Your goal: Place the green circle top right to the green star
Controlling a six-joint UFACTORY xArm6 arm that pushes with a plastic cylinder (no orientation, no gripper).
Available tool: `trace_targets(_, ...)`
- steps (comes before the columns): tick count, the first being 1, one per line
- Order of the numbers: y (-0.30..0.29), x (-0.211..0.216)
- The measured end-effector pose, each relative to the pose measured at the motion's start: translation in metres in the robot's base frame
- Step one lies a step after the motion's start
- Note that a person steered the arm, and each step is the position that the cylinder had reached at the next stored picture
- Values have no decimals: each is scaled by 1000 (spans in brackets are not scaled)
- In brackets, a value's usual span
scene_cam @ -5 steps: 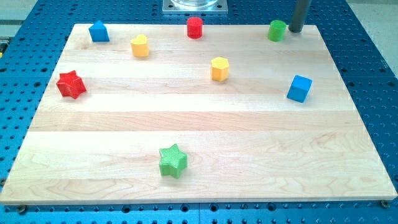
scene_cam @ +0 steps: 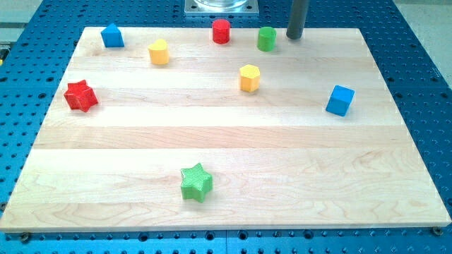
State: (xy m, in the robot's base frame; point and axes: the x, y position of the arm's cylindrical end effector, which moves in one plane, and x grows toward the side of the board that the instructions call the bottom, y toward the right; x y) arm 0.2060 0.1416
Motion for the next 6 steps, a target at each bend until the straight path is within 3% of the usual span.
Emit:
trace_targets(1,-73,24)
trace_targets(2,-138,121)
trace_targets(3,-140,106)
trace_targets(5,-172,217)
trace_targets(6,-197,221)
